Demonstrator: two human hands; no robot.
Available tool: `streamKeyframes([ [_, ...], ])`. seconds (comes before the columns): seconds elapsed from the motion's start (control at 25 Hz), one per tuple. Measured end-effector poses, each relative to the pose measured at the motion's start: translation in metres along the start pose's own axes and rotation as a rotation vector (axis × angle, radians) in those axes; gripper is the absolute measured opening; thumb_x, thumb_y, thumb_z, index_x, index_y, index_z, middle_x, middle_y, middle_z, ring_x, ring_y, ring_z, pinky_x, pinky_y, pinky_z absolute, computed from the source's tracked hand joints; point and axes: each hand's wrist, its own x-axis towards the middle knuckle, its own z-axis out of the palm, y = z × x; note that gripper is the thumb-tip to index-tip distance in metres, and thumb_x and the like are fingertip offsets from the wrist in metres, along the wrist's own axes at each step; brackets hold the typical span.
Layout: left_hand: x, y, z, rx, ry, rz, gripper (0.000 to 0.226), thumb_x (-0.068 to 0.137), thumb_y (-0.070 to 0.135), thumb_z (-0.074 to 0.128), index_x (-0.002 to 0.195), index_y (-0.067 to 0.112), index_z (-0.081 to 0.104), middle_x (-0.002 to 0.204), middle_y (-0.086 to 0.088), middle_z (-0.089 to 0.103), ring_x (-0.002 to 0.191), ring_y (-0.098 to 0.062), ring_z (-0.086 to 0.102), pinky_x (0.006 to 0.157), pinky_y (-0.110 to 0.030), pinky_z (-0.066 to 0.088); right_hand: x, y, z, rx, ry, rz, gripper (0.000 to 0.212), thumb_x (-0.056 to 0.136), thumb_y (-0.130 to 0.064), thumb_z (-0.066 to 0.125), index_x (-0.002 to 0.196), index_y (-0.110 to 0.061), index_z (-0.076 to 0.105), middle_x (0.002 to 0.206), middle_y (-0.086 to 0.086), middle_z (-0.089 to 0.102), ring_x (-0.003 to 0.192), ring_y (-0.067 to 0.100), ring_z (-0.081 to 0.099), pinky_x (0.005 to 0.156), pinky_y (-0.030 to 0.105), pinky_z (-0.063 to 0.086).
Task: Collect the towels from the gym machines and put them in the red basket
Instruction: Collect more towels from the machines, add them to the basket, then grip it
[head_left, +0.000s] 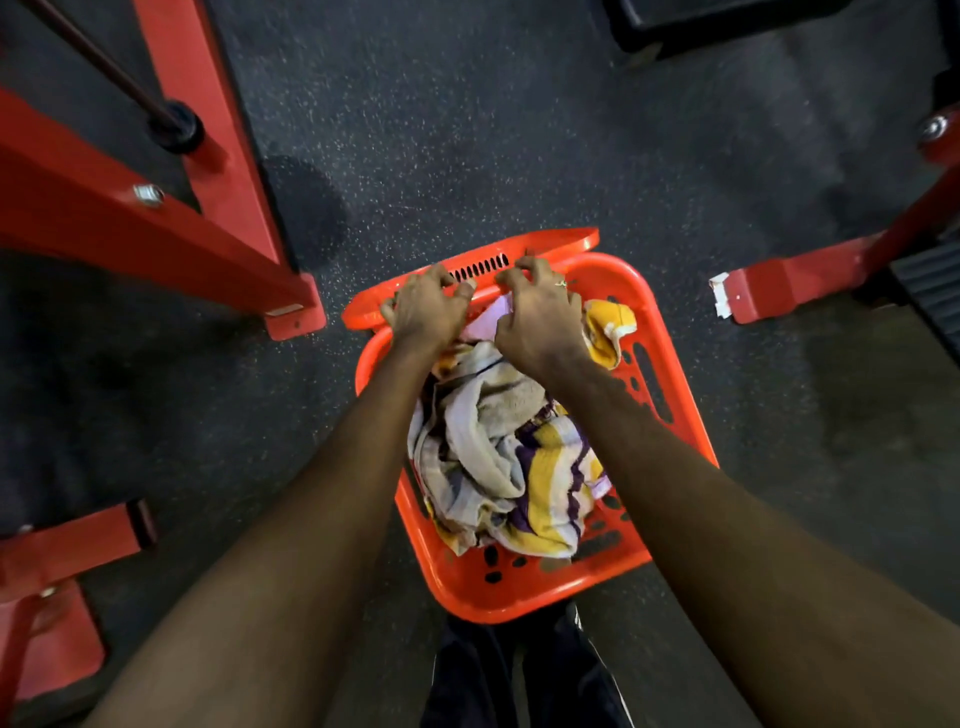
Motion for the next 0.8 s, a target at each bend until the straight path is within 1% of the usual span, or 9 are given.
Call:
streamKeyframes([
  [0.12,-0.020,0.001,-0.011,0.029,0.239,0.128,0.026,0.093,0.037,0.054,0.108,0.018,0.065,0.116,-0.008,0.064,0.119,-0.030,0.052,0.104,-0.043,0.025,-0.013,-0.001,-0.001,-0.040,0.059,-0.074,0.058,0.078,-0.017,0.055,0.135,-0.012,0.052,0.156,0.009,0.034,0.142,0.030,0.033,0.108,0.047,0.031],
  [0.28,-0.050,-0.009,-0.023,0.033,0.335,0.247,0.037,0.095,0.039,0.039,0.105,0.013,0.063,0.106,-0.011,0.062,0.107,-0.032,0.054,0.094,-0.040,0.025,-0.023,-0.007,-0.030,-0.006,0.217,-0.176,0.068,0.078,-0.024,0.057,0.143,-0.011,0.044,0.159,0.009,0.032,0.149,0.027,0.025,0.116,0.047,0.024],
  [0.36,-0.065,0.000,-0.039,0.070,0.491,0.343,0.031,0.097,0.034,0.042,0.103,0.012,0.062,0.101,-0.012,0.060,0.099,-0.033,0.055,0.088,-0.039,0.024,-0.024,-0.009,-0.053,-0.108,0.216,-0.245,0.074,0.081,-0.032,0.063,0.149,-0.016,0.038,0.161,0.007,0.030,0.151,0.028,0.019,0.119,0.050,0.018],
  [0.44,-0.081,0.016,-0.064,0.106,0.604,0.416,0.021,0.097,0.027,0.048,0.101,0.012,0.062,0.100,-0.012,0.060,0.098,-0.033,0.054,0.088,-0.040,0.025,-0.023,-0.012,-0.077,-0.148,0.225,-0.298,0.072,0.083,-0.038,0.065,0.148,-0.019,0.040,0.159,0.007,0.033,0.151,0.029,0.019,0.118,0.052,0.013],
  [0.52,-0.098,0.028,-0.088,0.154,0.658,0.462,0.021,0.098,0.028,0.047,0.099,0.013,0.061,0.099,-0.011,0.059,0.098,-0.033,0.054,0.091,-0.041,0.027,-0.025,-0.018,-0.101,-0.108,0.269,-0.351,0.054,0.087,-0.044,0.061,0.134,-0.018,0.052,0.142,0.008,0.050,0.144,0.030,0.035,0.116,0.051,0.010],
  [0.6,-0.125,0.038,-0.110,0.185,0.701,0.483,0.024,0.100,0.031,0.042,0.098,0.014,0.060,0.098,-0.009,0.058,0.098,-0.032,0.053,0.092,-0.040,0.028,-0.036,-0.026,-0.131,-0.098,0.291,-0.419,0.041,0.089,-0.052,0.055,0.114,-0.019,0.059,0.114,0.007,0.061,0.121,0.030,0.053,0.112,0.049,0.013],
  [0.64,-0.142,0.045,-0.120,0.179,0.719,0.494,0.026,0.100,0.032,0.040,0.098,0.014,0.059,0.099,-0.008,0.058,0.099,-0.031,0.053,0.093,-0.040,0.028,-0.045,-0.027,-0.148,-0.091,0.307,-0.461,0.040,0.088,-0.055,0.054,0.108,-0.021,0.059,0.105,0.006,0.061,0.111,0.031,0.056,0.107,0.048,0.018],
  [0.72,-0.175,0.054,-0.138,0.154,0.781,0.488,0.029,0.101,0.036,0.039,0.108,0.016,0.059,0.109,-0.008,0.057,0.108,-0.029,0.052,0.098,-0.040,0.028,-0.065,-0.030,-0.179,-0.071,0.376,-0.550,0.039,0.086,-0.059,0.055,0.102,-0.023,0.060,0.096,0.004,0.057,0.101,0.030,0.055,0.096,0.045,0.025],
  [0.8,-0.199,0.043,-0.155,0.052,0.878,0.361,0.038,0.100,0.042,0.039,0.128,0.021,0.053,0.129,-0.007,0.053,0.126,-0.023,0.046,0.107,-0.038,0.023,-0.081,-0.033,-0.207,-0.052,0.426,-0.589,0.038,0.084,-0.060,0.057,0.099,-0.025,0.061,0.093,0.001,0.054,0.099,0.027,0.053,0.091,0.042,0.026],
])
